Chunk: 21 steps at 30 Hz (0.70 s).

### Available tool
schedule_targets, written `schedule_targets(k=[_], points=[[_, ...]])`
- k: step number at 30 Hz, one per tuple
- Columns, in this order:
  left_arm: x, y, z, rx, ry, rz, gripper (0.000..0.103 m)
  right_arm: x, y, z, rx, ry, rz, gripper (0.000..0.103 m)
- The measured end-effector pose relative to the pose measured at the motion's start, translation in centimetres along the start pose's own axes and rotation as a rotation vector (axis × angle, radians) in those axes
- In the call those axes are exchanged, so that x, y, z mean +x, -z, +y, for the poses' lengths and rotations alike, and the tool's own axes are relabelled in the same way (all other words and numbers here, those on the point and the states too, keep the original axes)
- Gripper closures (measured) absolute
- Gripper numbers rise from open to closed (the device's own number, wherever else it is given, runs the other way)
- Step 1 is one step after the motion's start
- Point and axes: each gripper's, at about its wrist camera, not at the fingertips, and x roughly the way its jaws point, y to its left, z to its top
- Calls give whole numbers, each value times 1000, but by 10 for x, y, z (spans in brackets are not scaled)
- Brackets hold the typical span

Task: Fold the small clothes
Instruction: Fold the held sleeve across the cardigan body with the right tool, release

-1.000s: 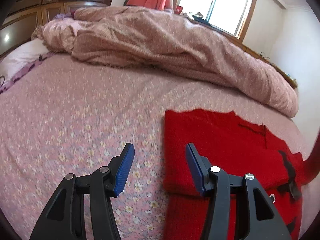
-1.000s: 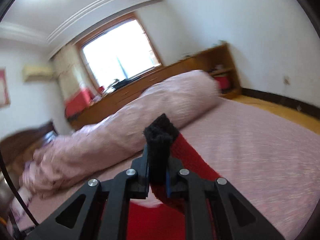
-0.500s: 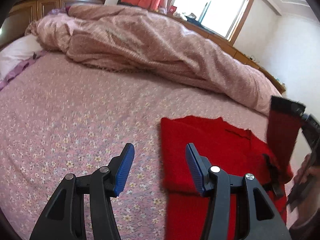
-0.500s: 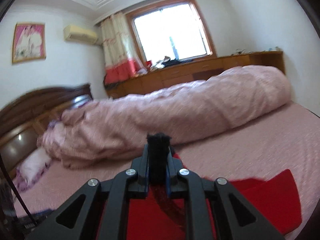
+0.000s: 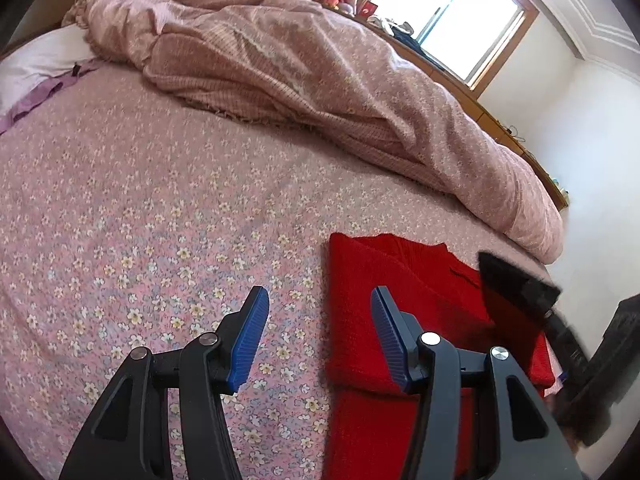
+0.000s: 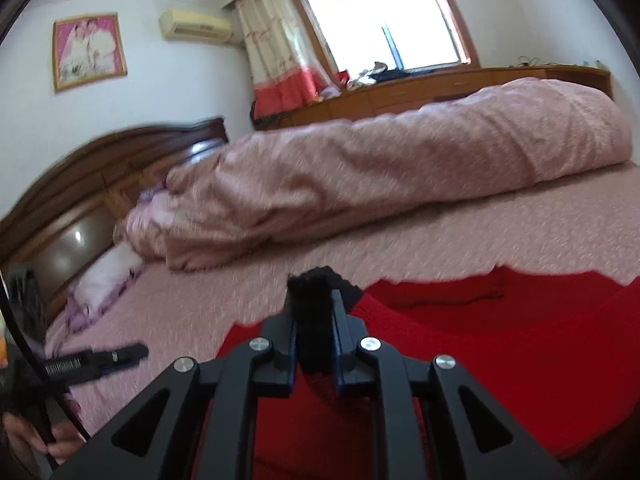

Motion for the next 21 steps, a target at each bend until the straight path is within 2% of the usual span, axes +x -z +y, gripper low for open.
schedule_targets(k=[4, 6, 9, 12, 16, 18, 21], points=[[2, 1, 1, -11, -1, 10, 56, 18, 21, 9, -22, -33, 92, 79], [2, 1, 1, -10, 1, 10, 56, 17, 24, 11, -24, -79, 106, 55], [3, 1, 0, -3, 2, 15, 56, -1, 19, 11, -28, -131, 82, 38], [5, 1, 0, 3, 0, 22, 56, -25, 13, 0, -38, -134, 81, 37], [6, 1, 2, -6, 2, 22, 56, -73, 15, -40, -79, -38, 87, 35], [7, 2, 1, -5, 3, 23, 56, -97, 24, -72, -90, 69, 115, 35], [10, 7, -3, 15, -5, 31, 56, -126, 38, -112, -77, 179, 140, 35]])
